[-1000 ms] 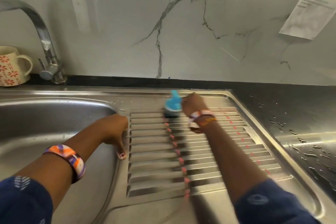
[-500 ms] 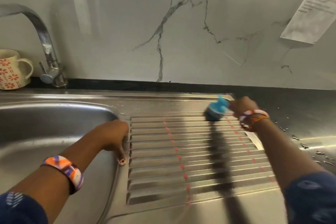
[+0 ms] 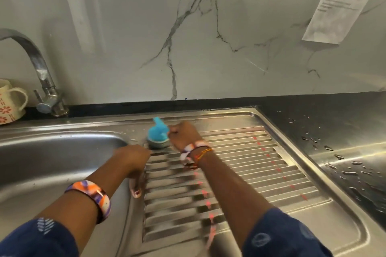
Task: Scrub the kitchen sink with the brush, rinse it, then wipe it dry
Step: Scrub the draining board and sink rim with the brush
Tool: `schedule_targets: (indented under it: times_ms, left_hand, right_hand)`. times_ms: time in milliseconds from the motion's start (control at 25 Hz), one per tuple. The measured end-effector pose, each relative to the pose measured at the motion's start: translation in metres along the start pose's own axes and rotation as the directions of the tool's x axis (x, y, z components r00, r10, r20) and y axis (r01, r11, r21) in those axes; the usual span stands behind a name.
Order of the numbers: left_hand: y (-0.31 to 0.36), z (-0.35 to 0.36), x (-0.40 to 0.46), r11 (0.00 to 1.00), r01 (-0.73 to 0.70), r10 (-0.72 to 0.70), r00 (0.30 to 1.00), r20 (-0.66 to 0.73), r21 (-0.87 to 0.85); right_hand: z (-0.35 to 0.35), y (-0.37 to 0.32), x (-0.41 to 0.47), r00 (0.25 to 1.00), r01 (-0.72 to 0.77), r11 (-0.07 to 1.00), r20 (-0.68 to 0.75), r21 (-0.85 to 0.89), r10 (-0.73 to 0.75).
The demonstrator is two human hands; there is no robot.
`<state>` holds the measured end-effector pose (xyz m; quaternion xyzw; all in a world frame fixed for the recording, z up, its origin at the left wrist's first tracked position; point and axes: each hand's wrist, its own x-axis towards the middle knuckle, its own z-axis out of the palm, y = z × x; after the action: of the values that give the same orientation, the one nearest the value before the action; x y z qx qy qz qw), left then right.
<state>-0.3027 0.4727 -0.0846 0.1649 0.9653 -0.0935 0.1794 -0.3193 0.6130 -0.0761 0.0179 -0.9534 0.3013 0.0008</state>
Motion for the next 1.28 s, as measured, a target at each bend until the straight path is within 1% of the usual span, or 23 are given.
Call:
schedule_targets:
  times_ms: [80, 160, 200, 280, 360, 400, 480, 520, 560, 600, 640, 680, 760, 800, 880, 960, 1040, 1160, 1240, 1280]
  left_hand:
    - [0.002, -0.001, -0.002, 0.998, 0.054, -0.053, 0.998, 0.023, -0.025]
    - [0.000, -0.001, -0.004, 0.996, 0.053, -0.050, 0.998, 0.047, -0.072]
    - [-0.002, 0.000, -0.006, 0.996, 0.033, -0.029, 0.998, 0.053, -0.087]
    - [-0.007, 0.002, -0.010, 0.995, -0.001, 0.007, 0.998, 0.063, -0.096]
    - [-0.009, 0.002, -0.011, 0.994, -0.014, 0.022, 0.997, 0.071, -0.109]
    - [-0.010, 0.002, -0.010, 0.993, -0.021, 0.029, 0.997, 0.073, -0.115]
    - [-0.010, 0.003, -0.011, 0.991, -0.039, 0.049, 0.996, 0.075, -0.129]
    - [-0.010, 0.003, -0.011, 0.990, -0.044, 0.054, 0.996, 0.071, -0.138]
    - [-0.011, 0.003, -0.011, 0.988, -0.046, 0.056, 0.996, 0.067, -0.146]
    - [-0.011, 0.004, -0.011, 0.987, -0.048, 0.058, 0.996, 0.061, -0.150]
    - [-0.011, 0.004, -0.010, 0.987, -0.049, 0.058, 0.997, 0.057, -0.152]
    - [-0.011, 0.004, -0.009, 0.987, -0.047, 0.056, 0.997, 0.053, -0.155]
    - [-0.010, 0.003, -0.008, 0.988, -0.042, 0.049, 0.998, 0.044, -0.149]
    - [-0.009, 0.003, -0.009, 0.989, -0.043, 0.049, 0.998, 0.038, -0.143]
    - [-0.008, 0.001, -0.010, 0.985, -0.036, 0.044, 0.998, 0.041, -0.170]
    - [-0.009, 0.000, -0.013, 0.977, -0.024, 0.035, 0.998, 0.052, -0.213]
    - [-0.014, 0.003, -0.016, 0.976, -0.024, 0.033, 0.999, 0.041, -0.217]
    - [-0.022, 0.011, -0.018, 0.965, -0.030, 0.039, 0.999, 0.030, -0.259]
    - [-0.025, 0.014, -0.017, 0.957, -0.029, 0.039, 0.999, 0.028, -0.288]
    - [-0.025, 0.015, -0.018, 0.958, -0.031, 0.041, 0.999, 0.030, -0.286]
  right_hand:
    - [0.013, -0.015, -0.002, 0.999, 0.031, 0.998, 0.033, 0.060, -0.033]
    - [0.002, -0.002, -0.002, 0.998, 0.061, 0.998, 0.018, 0.025, -0.062]
    - [-0.009, 0.010, -0.002, 0.999, 0.047, 0.999, -0.019, 0.006, -0.047]
    - [-0.043, 0.048, -0.002, 0.995, -0.040, 0.999, -0.091, -0.033, 0.037]
    - [-0.084, 0.096, -0.003, 0.974, -0.180, 0.978, -0.155, -0.105, 0.163]
    - [-0.104, 0.120, -0.003, 0.949, -0.274, 0.954, -0.199, -0.124, 0.246]
    - [-0.138, 0.161, -0.004, 0.851, -0.462, 0.883, -0.319, -0.077, 0.417]
    - [-0.147, 0.173, -0.006, 0.801, -0.524, 0.850, -0.363, -0.044, 0.476]
    - [-0.151, 0.177, -0.008, 0.777, -0.552, 0.833, -0.381, -0.030, 0.501]
    - [-0.147, 0.172, -0.010, 0.780, -0.547, 0.836, -0.386, -0.037, 0.493]
    - [-0.137, 0.161, -0.012, 0.802, -0.514, 0.856, -0.379, -0.048, 0.461]
    - [-0.122, 0.143, -0.014, 0.845, -0.443, 0.894, -0.362, -0.065, 0.392]
    - [-0.077, 0.096, -0.018, 0.946, -0.203, 0.976, -0.275, -0.080, 0.174]
    - [-0.050, 0.071, -0.018, 0.974, -0.091, 0.994, -0.213, -0.064, 0.075]
    - [-0.006, 0.021, -0.014, 0.992, 0.056, 0.998, -0.116, -0.031, -0.059]
    - [0.014, -0.010, -0.005, 0.991, 0.131, 0.990, -0.022, -0.049, -0.132]
    - [0.006, -0.008, 0.005, 0.990, 0.143, 0.986, 0.033, -0.089, -0.140]
    - [-0.041, 0.038, 0.007, 0.999, 0.045, 0.992, 0.008, -0.120, -0.044]
    - [-0.088, 0.091, 0.006, 0.993, -0.112, 0.972, -0.048, -0.205, 0.104]
    - [-0.113, 0.117, 0.006, 0.973, -0.227, 0.946, -0.096, -0.232, 0.210]
